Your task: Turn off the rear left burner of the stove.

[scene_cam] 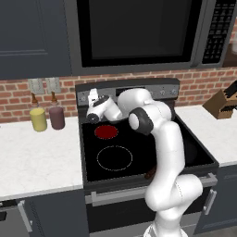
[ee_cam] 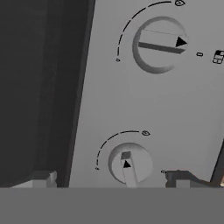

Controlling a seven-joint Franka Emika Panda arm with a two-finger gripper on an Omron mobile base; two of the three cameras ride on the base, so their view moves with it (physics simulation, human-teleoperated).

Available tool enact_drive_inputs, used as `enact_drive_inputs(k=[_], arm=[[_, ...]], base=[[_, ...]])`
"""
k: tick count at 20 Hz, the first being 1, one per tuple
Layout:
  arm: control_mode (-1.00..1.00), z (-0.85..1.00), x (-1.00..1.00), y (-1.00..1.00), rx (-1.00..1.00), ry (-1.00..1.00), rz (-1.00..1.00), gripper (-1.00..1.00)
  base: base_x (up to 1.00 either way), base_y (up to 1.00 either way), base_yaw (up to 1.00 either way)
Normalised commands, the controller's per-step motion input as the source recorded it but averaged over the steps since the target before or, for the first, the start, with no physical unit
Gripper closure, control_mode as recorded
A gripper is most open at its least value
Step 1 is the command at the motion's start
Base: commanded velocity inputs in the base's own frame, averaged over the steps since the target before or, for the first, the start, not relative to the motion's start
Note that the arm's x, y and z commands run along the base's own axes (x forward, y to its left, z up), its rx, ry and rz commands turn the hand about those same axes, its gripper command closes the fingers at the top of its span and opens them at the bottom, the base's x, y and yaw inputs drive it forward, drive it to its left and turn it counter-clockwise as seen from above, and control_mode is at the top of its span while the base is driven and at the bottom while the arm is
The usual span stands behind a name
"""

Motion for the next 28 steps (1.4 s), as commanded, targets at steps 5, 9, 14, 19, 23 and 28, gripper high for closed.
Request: enact_drive_inputs(k=[5, 9, 14, 19, 23, 28], arm=[[-1.0, -0.03, 0.27, 0.25, -0.02, 0.0, 0.0, -1.0], [-1.0, 0.0, 0.32, 0.07, 0.0, 0.01, 0.0, -1.0], [-1.0, 0.0, 0.25, 0.0, 0.0, 0.03, 0.0, -1.0], [-1.0, 0.0, 0.12, 0.0, 0.0, 0.05, 0.0, -1.0], [-1.0, 0.0, 0.15, 0.0, 0.0, 0.06, 0.0, 1.0], [-1.0, 0.0, 0.05, 0.0, 0.0, 0.03, 0.0, 1.0]], base=[[0.0, 0.0, 0.0], [0.0, 0.0, 0.0], [0.0, 0.0, 0.0], [0.0, 0.0, 0.0], [0.0, 0.0, 0.0], [0.0, 0.0, 0.0]])
